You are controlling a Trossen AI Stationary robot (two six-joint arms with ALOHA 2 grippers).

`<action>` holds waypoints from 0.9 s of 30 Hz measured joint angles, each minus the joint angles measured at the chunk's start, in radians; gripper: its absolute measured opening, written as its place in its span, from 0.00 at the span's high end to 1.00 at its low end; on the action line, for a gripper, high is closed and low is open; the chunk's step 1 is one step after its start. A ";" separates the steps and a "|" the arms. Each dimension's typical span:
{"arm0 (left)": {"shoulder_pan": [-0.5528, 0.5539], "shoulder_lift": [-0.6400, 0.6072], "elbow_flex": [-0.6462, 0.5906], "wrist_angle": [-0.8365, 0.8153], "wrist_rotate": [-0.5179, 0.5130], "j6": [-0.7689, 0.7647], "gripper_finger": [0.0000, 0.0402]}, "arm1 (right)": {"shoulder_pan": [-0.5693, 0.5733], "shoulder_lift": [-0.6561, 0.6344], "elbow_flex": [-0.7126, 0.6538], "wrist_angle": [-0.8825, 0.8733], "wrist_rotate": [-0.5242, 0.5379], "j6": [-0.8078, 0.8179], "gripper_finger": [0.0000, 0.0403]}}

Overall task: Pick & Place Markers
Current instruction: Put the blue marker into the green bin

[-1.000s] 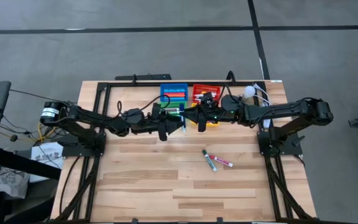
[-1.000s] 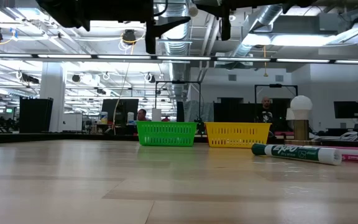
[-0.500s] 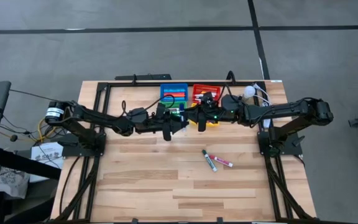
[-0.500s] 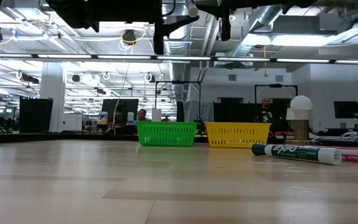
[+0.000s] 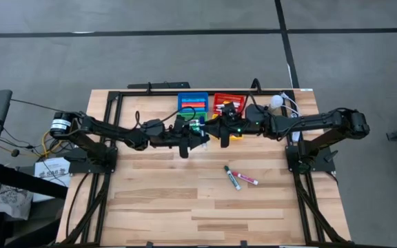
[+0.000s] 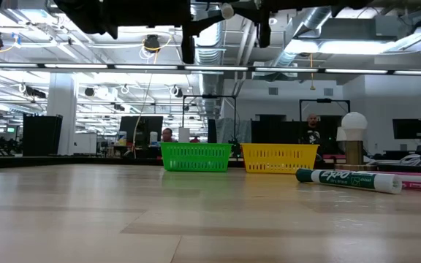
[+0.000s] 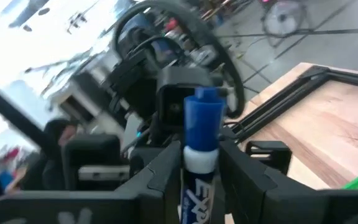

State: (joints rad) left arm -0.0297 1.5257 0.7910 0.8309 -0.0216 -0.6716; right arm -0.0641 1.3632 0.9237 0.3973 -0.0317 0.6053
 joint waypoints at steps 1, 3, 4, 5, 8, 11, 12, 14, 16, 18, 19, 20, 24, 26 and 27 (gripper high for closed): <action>0.003 0.000 0.000 -0.001 0.009 0.000 0.84 | -0.003 0.000 0.000 0.000 -0.028 -0.022 0.75; 0.010 0.000 0.000 -0.009 0.026 0.002 0.84 | -0.010 0.000 0.000 -0.002 -0.088 -0.072 0.73; 0.014 -0.002 0.000 -0.022 0.032 0.002 0.84 | -0.016 -0.001 0.000 -0.008 -0.120 -0.098 0.72; 0.018 -0.002 0.000 -0.037 0.042 0.004 0.84 | -0.024 -0.003 0.000 -0.023 -0.142 -0.124 0.71; 0.037 -0.002 0.000 -0.096 0.059 0.003 0.84 | -0.052 -0.012 0.000 -0.108 -0.157 -0.138 0.71; 0.055 -0.008 -0.001 -0.176 0.056 0.002 0.84 | -0.076 -0.019 0.000 -0.173 -0.164 -0.141 0.71; 0.061 -0.012 -0.001 -0.209 0.057 0.006 0.84 | -0.078 -0.025 -0.002 -0.184 -0.163 -0.143 0.71; 0.074 -0.026 0.000 -0.259 0.060 0.020 0.84 | -0.078 -0.040 -0.002 -0.189 -0.155 -0.166 0.71; 0.092 -0.047 -0.002 -0.331 0.054 0.041 0.84 | -0.076 -0.068 0.000 -0.195 -0.156 -0.205 0.71; 0.118 -0.074 -0.004 -0.427 0.049 0.066 0.84 | -0.082 -0.101 0.002 -0.250 -0.152 -0.238 0.71; 0.132 -0.095 -0.005 -0.466 0.049 0.078 0.84 | -0.087 -0.112 0.002 -0.285 -0.145 -0.252 0.71; 0.146 -0.115 -0.004 -0.504 0.049 0.091 0.84 | -0.092 -0.125 0.001 -0.330 -0.128 -0.268 0.71; 0.199 -0.162 -0.001 -0.650 0.049 0.174 0.84 | -0.105 -0.197 -0.008 -0.441 -0.042 -0.317 0.71; 0.220 -0.176 -0.002 -0.682 0.048 0.220 0.84 | -0.110 -0.234 -0.036 -0.446 -0.040 -0.325 0.71; 0.227 -0.180 -0.002 -0.695 0.052 0.243 0.84 | -0.112 -0.254 -0.056 -0.443 -0.041 -0.326 0.71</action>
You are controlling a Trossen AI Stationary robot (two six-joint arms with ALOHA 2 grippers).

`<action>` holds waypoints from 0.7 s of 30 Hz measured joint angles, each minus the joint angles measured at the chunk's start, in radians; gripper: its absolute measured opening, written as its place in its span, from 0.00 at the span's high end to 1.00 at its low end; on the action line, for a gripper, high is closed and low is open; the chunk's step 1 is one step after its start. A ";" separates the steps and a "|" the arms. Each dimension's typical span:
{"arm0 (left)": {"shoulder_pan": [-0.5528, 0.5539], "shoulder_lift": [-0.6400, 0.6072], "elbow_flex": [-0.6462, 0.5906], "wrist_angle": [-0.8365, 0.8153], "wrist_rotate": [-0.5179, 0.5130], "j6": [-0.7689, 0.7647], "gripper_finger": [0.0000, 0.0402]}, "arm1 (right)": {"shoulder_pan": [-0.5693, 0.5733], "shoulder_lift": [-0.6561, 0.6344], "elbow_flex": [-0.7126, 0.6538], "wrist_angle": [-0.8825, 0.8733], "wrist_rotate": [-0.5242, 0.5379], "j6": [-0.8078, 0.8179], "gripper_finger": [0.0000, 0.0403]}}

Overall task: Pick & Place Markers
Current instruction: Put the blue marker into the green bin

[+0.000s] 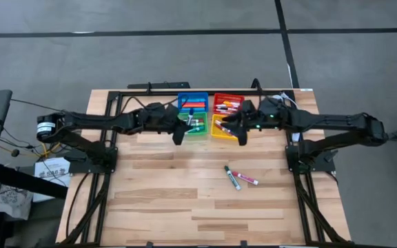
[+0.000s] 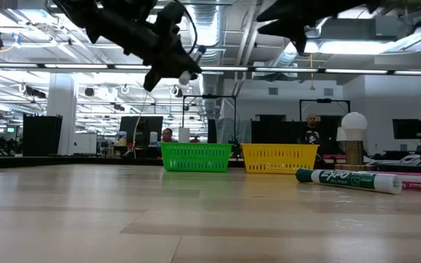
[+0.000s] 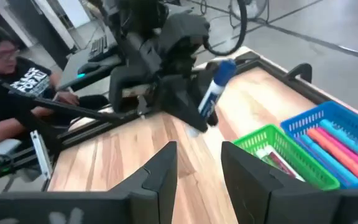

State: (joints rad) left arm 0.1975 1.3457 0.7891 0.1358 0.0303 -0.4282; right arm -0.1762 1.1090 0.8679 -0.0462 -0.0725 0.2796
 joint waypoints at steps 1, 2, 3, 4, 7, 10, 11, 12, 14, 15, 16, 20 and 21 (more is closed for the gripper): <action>0.004 0.001 0.000 -0.007 0.004 0.021 0.84 | -0.002 -0.025 -0.024 0.004 0.000 0.000 0.71; 0.009 0.005 0.001 -0.021 0.006 0.039 0.84 | -0.005 -0.050 -0.047 0.013 0.000 0.000 0.71; 0.014 0.006 0.001 -0.047 0.006 0.059 0.84 | -0.010 -0.078 -0.072 0.028 0.000 0.000 0.71; 0.019 0.010 0.000 -0.061 0.007 0.079 0.84 | -0.011 -0.106 -0.099 0.044 0.000 0.005 0.71; 0.034 0.020 0.000 -0.102 0.008 0.132 0.84 | -0.012 -0.187 -0.176 0.064 0.000 0.024 0.71; 0.045 0.049 0.019 -0.108 0.007 0.195 0.84 | -0.007 -0.262 -0.242 0.113 -0.002 0.053 0.71; 0.052 0.064 0.034 -0.112 0.008 0.220 0.84 | -0.007 -0.279 -0.262 0.133 -0.002 0.062 0.71; 0.058 0.084 0.055 -0.109 0.008 0.249 0.84 | -0.007 -0.295 -0.278 0.145 -0.002 0.069 0.71; 0.071 0.130 0.101 -0.117 0.008 0.308 0.84 | -0.007 -0.330 -0.312 0.157 -0.002 0.085 0.71; 0.078 0.158 0.129 -0.135 0.012 0.340 0.84 | -0.007 -0.341 -0.324 0.173 -0.002 0.087 0.71; 0.085 0.187 0.161 -0.162 0.019 0.373 0.84 | -0.007 -0.355 -0.335 0.181 -0.002 0.087 0.71; 0.110 0.308 0.290 -0.331 0.030 0.491 0.84 | -0.007 -0.408 -0.369 0.185 -0.003 0.087 0.71; 0.116 0.336 0.315 -0.377 0.031 0.514 0.84 | -0.007 -0.420 -0.380 0.196 -0.003 0.087 0.71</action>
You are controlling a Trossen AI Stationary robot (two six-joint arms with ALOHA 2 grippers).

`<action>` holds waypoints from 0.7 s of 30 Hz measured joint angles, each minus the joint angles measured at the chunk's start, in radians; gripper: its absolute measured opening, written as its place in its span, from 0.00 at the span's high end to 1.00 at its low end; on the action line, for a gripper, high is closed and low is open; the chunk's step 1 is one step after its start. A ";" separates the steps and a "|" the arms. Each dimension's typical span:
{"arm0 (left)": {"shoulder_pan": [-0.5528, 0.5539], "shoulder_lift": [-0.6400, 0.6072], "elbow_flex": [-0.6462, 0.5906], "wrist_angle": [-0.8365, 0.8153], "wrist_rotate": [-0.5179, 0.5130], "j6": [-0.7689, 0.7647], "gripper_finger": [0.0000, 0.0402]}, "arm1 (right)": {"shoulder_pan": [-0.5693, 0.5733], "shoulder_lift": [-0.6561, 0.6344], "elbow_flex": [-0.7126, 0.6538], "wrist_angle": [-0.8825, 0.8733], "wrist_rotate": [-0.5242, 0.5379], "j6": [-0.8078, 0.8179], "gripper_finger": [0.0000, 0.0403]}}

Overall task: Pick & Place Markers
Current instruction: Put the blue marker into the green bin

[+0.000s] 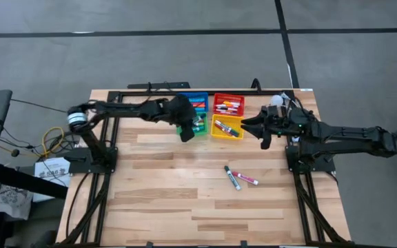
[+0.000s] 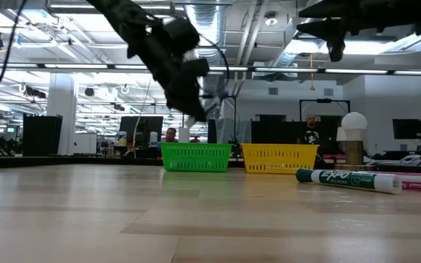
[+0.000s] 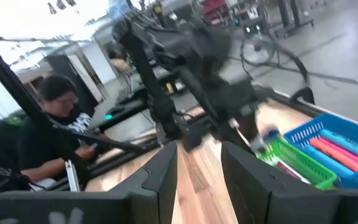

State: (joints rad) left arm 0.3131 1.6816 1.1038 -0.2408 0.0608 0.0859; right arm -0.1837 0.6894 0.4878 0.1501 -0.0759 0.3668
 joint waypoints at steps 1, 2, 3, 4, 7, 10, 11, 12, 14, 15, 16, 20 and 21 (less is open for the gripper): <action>0.005 0.027 0.020 -0.039 0.000 0.019 0.84 | 0.000 -0.011 -0.012 0.018 0.000 0.000 0.71; 0.010 0.054 0.038 -0.073 0.000 0.038 0.84 | 0.000 -0.024 -0.027 0.028 -0.001 0.000 0.71; 0.013 0.075 0.051 -0.091 0.000 0.049 0.84 | 0.000 -0.036 -0.039 0.033 -0.001 0.000 0.71; 0.017 0.094 0.064 -0.099 -0.001 0.064 0.84 | 0.000 -0.045 -0.048 0.047 -0.001 0.000 0.71; 0.027 0.127 0.091 -0.127 -0.002 0.093 0.84 | 0.000 -0.069 -0.088 0.115 0.001 0.006 0.71; 0.038 0.131 0.093 -0.146 -0.004 0.135 0.84 | 0.000 -0.081 -0.114 0.144 0.022 0.033 0.71; 0.040 0.131 0.094 -0.141 -0.004 0.147 0.84 | 0.000 -0.082 -0.117 0.144 0.026 0.036 0.71; 0.044 0.131 0.095 -0.142 -0.004 0.162 0.84 | 0.000 -0.082 -0.118 0.143 0.027 0.040 0.71; 0.049 0.133 0.095 -0.150 -0.004 0.198 0.84 | 0.000 -0.082 -0.118 0.150 0.027 0.045 0.71; 0.050 0.138 0.095 -0.149 -0.005 0.214 0.84 | 0.000 -0.082 -0.118 0.156 0.026 0.045 0.71; 0.051 0.144 0.095 -0.148 -0.006 0.222 0.84 | 0.000 -0.082 -0.118 0.158 0.026 0.045 0.71; 0.054 0.172 0.094 -0.173 -0.007 0.225 0.84 | 0.000 -0.081 -0.118 0.179 0.026 0.045 0.71; 0.054 0.182 0.094 -0.178 -0.007 0.225 0.84 | 0.000 -0.082 -0.118 0.184 0.026 0.045 0.71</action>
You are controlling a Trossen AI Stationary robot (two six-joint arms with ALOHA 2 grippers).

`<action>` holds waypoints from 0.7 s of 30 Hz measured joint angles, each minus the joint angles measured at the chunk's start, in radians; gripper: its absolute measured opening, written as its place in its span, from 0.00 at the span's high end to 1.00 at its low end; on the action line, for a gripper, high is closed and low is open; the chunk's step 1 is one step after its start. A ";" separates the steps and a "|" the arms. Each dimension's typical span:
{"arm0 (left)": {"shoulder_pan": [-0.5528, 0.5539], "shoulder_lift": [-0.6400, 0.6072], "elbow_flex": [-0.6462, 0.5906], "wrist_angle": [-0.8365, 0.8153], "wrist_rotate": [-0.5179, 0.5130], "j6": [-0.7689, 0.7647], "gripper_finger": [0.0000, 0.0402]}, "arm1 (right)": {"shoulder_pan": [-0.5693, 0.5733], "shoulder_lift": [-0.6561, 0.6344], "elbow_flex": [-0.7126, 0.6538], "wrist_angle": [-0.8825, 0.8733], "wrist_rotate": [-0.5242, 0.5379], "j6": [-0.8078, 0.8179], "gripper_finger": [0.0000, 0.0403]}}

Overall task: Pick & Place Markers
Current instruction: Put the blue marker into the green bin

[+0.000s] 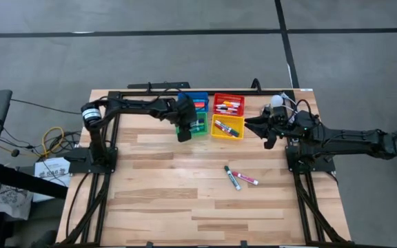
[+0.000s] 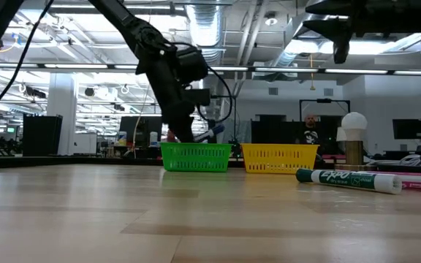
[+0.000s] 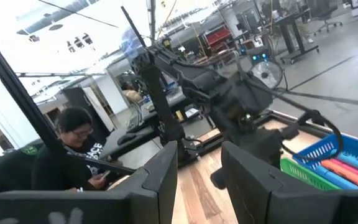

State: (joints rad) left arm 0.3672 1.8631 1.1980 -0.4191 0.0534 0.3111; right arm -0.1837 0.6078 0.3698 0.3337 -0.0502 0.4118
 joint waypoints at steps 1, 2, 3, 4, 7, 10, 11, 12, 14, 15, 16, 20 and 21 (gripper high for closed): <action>0.000 0.009 0.000 0.000 0.001 0.000 0.84 | 0.000 0.000 0.000 0.000 -0.001 0.000 0.71; 0.000 0.017 0.000 -0.005 0.001 0.000 0.84 | 0.000 0.000 0.000 0.000 -0.001 0.000 0.71; 0.000 0.025 0.000 -0.015 0.001 0.000 0.84 | 0.000 0.000 0.000 -0.001 -0.001 0.000 0.71; 0.000 0.031 0.000 -0.015 0.002 0.000 0.84 | 0.000 0.000 0.000 -0.001 -0.001 0.000 0.71; 0.000 0.034 0.000 -0.010 0.003 0.000 0.83 | 0.000 0.000 0.000 -0.001 -0.001 0.000 0.71; 0.000 0.034 0.000 -0.008 0.003 0.000 0.80 | 0.000 0.000 0.000 -0.001 -0.001 0.000 0.71; 0.000 0.034 0.000 -0.007 0.003 0.000 0.79 | 0.000 0.000 0.000 -0.002 -0.001 0.000 0.71; 0.000 0.034 0.000 -0.007 0.002 0.000 0.78 | 0.000 0.000 0.000 -0.003 -0.001 0.000 0.71; 0.000 0.034 0.000 -0.007 0.000 0.000 0.75 | 0.000 0.000 0.000 -0.003 -0.001 0.000 0.71; 0.000 0.034 0.000 -0.006 0.000 0.000 0.74 | 0.000 0.000 0.000 -0.003 -0.001 0.000 0.71; 0.000 0.034 0.000 -0.006 0.000 0.000 0.74 | 0.000 0.000 0.000 -0.003 -0.001 0.000 0.71; 0.000 0.034 0.000 0.001 -0.008 -0.001 0.68 | 0.000 0.000 0.000 -0.003 -0.001 0.000 0.71; 0.000 0.031 0.000 0.000 -0.011 -0.001 0.67 | 0.000 0.000 0.000 -0.004 -0.001 0.000 0.71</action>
State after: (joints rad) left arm 0.3674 1.8936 1.1976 -0.4189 0.0424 0.3103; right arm -0.1837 0.6083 0.3698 0.3297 -0.0517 0.4118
